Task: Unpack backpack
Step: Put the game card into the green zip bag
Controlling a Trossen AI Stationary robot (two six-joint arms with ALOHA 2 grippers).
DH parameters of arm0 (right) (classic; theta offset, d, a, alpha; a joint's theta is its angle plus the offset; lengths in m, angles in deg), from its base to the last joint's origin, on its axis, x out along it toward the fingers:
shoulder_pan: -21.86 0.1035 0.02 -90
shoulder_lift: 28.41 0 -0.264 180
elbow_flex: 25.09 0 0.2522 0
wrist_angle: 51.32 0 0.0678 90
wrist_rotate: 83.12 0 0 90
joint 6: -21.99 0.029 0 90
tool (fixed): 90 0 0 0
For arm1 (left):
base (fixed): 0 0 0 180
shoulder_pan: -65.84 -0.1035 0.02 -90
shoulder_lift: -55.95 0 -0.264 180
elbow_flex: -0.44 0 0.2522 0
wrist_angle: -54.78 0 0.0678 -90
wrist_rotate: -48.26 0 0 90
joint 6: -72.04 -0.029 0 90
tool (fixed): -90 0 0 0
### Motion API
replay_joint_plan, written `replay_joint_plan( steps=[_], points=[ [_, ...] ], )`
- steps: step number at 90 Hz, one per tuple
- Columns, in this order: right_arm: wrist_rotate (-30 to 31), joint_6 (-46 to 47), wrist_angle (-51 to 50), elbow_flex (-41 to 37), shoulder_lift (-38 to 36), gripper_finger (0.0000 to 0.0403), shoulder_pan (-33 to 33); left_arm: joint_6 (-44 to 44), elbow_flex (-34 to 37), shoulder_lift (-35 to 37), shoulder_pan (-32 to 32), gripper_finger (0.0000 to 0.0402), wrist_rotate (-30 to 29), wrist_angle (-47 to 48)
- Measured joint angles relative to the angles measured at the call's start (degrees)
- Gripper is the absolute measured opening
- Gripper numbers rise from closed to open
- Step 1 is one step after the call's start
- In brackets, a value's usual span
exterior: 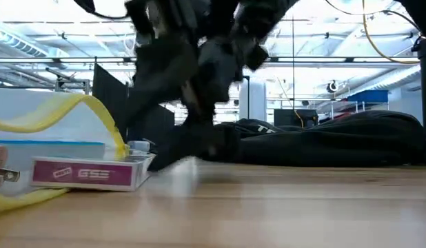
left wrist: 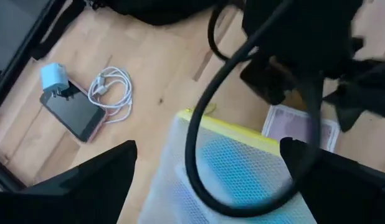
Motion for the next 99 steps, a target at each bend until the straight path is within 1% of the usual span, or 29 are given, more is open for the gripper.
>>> replay_joint_plan(
  steps=[5, 12, 17, 24, 34, 47, 52, 63, 76, 89, 99],
  points=[
    [0.0, -2.8, -4.2, 1.4, -0.1, 0.0206, -0.2, 0.0, 0.0, 0.0, 0.0, 0.0384, 0.2, 0.0],
    [3.7, -6.3, -8.6, 2.0, 0.0, 0.0205, -0.5, 0.0, 0.0, 0.0, 0.0, 0.0384, 0.2, 0.0],
    [5.9, -7.9, -9.7, 2.0, 0.0, 0.0205, -0.8, 0.0, 0.0, 0.0, 0.0, 0.0384, 0.2, 0.0],
    [6.4, -8.7, -9.5, 2.0, 0.1, 0.0205, -0.8, -0.1, 0.0, 0.0, 0.0, 0.0384, 0.2, 0.0],
    [7.1, -7.3, -4.9, 1.9, 1.7, 0.0205, -0.2, -0.5, 0.0, 0.0, 0.0, 0.0384, 0.3, 0.0],
    [7.6, -2.6, 10.0, 1.9, 3.7, 0.0205, 0.5, -0.5, 0.0, 0.0, 0.0, 0.0384, 0.3, 0.1],
    [9.2, -0.8, 15.0, 1.9, 4.6, 0.0205, 0.5, -0.5, 0.0, 0.0, 0.0, 0.0384, 0.3, 0.1],
    [10.5, 2.5, 22.6, 1.9, 7.3, 0.0205, 0.4, -0.4, 0.0, 0.0, 0.0, 0.0384, 0.3, 0.2],
    [10.3, 4.4, 25.3, 2.2, 8.9, 0.0205, 0.6, -0.3, 0.0, 0.0, 0.0, 0.0384, 0.3, 0.1],
    [10.2, 2.6, 27.5, 2.1, 8.9, 0.0205, 1.2, -0.4, 0.0, 0.0, 0.0, 0.0384, 0.3, 0.1],
    [8.7, 0.0, 22.4, 1.9, 6.5, 0.0205, 1.1, -0.5, 0.0, 0.0, 0.0, 0.0384, 0.3, 0.1]
  ],
)
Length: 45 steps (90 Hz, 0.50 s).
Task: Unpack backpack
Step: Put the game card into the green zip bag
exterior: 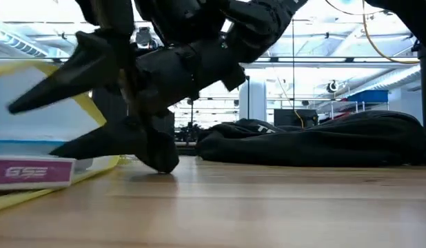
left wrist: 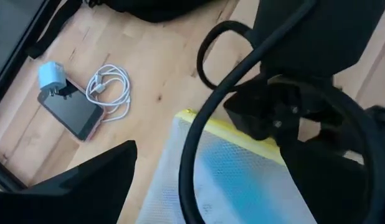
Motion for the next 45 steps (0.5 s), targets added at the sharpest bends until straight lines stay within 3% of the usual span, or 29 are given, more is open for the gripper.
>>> replay_joint_plan(
  steps=[22, 38, 45],
  points=[
    [0.1, -3.3, -17.2, 0.0, -3.5, 0.0205, 0.2, 0.0, 0.0, 0.0, 0.0, 0.0384, 0.0, 0.0],
    [2.6, -2.5, -15.7, 0.0, -2.8, 0.0205, 2.9, -1.1, 0.0, 0.0, 0.0, 0.0384, -0.1, -0.2],
    [3.3, -1.7, -10.5, 0.0, -1.6, 0.0205, 3.2, -1.2, 0.0, 0.0, 0.0, 0.0384, -0.4, -0.2]
  ],
)
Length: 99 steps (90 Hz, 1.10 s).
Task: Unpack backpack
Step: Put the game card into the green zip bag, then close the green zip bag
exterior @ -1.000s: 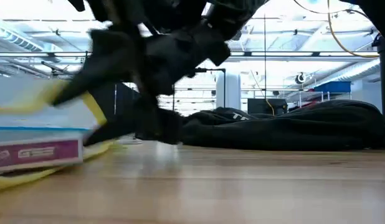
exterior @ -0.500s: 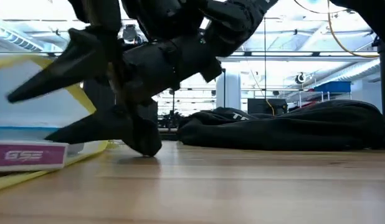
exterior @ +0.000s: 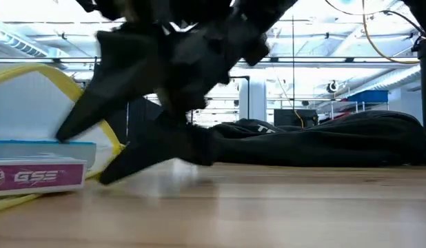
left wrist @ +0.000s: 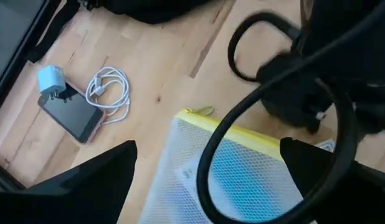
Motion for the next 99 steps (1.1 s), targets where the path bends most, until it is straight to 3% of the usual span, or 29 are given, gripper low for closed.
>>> replay_joint_plan(
  steps=[22, 42, 58, 73, 87, 99],
  points=[
    [1.5, 7.3, 18.4, 0.2, 4.7, 0.0205, 0.2, 0.1, 0.0, 0.0, -0.2, 0.0384, -0.3, -0.2],
    [-2.9, 3.2, 21.2, 0.2, 5.2, 0.0205, 0.8, 0.1, 0.0, 0.0, -0.2, 0.0384, 0.1, -1.1],
    [-3.8, -0.1, 15.4, -0.1, 1.9, 0.0205, -0.4, -1.7, 0.0, 0.0, -0.2, 0.0384, 0.1, -1.1],
    [-2.5, -12.6, -3.0, 0.0, -4.5, 0.0205, -2.4, -4.5, 0.0, 0.0, -0.2, 0.0384, 0.4, -1.3],
    [7.5, -24.4, -20.0, 0.0, -11.0, 0.0205, -3.9, -6.9, 0.0, 0.0, -1.2, 0.0384, -0.9, -1.9],
    [15.0, -31.0, -27.0, 0.0, -14.1, 0.0205, -5.5, -11.5, 0.0, 0.0, -4.4, 0.0384, -1.9, -1.9]
  ],
)
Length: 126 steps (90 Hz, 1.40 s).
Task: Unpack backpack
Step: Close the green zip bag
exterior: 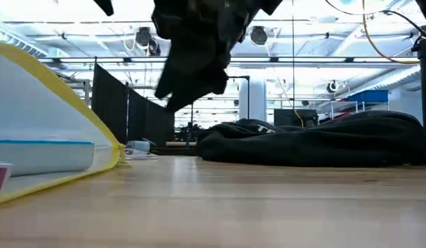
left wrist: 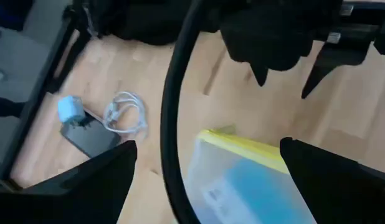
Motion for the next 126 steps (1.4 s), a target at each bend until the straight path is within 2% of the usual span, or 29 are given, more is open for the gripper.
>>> replay_joint_plan(
  steps=[12, 29, 45, 51, 63, 72, 82, 89, 105, 119, 126],
  points=[
    [-0.8, -4.0, 0.1, 0.0, -0.5, 0.0205, -1.7, -5.5, 0.0, 0.0, -4.4, 0.0384, -0.1, 0.3],
    [-5.2, -8.9, 0.3, -1.3, -0.5, 0.0205, -4.3, -9.0, 0.0, 0.0, -10.3, 0.0384, -0.8, 4.3],
    [-9.2, -15.1, -1.5, -1.3, -0.5, 0.0205, -7.7, -16.7, 0.0, 0.0, -14.1, 0.0384, 0.0, 6.0],
    [-9.8, -16.4, -1.7, -1.3, -0.5, 0.0205, -9.1, -17.2, 0.0, 0.0, -16.1, 0.0384, -2.6, 6.1],
    [-11.0, -16.6, -2.1, -1.3, -0.5, 0.0205, -11.8, -16.9, 0.0, 0.0, -18.3, 0.0384, -7.2, 6.1],
    [-12.4, -15.4, -1.8, -1.3, -0.9, 0.0205, -13.4, -19.3, 0.1, 0.0, -20.4, 0.0384, -5.0, 6.0],
    [-12.6, -12.7, -0.6, -1.3, -1.7, 0.0205, -14.9, -28.3, 4.3, 0.3, -24.1, 0.0384, -2.9, 5.9],
    [-12.4, -10.4, -0.2, -1.3, -2.1, 0.0205, -15.6, -34.7, 10.7, 3.4, -27.4, 0.0384, 2.3, 3.7],
    [-12.1, -6.0, 2.0, -1.3, -2.9, 0.0205, -14.5, -50.4, 29.7, 15.1, -36.3, 0.0384, 22.6, -20.4],
    [-11.9, -3.5, 3.9, -1.3, -2.9, 0.0205, -11.9, -57.4, 37.0, 18.6, -42.9, 0.0384, 37.7, -30.6],
    [-11.8, -2.7, 3.8, -1.3, -2.9, 0.0205, -10.4, -59.8, 40.6, 17.9, -45.2, 0.0384, 42.0, -30.6]
  ],
)
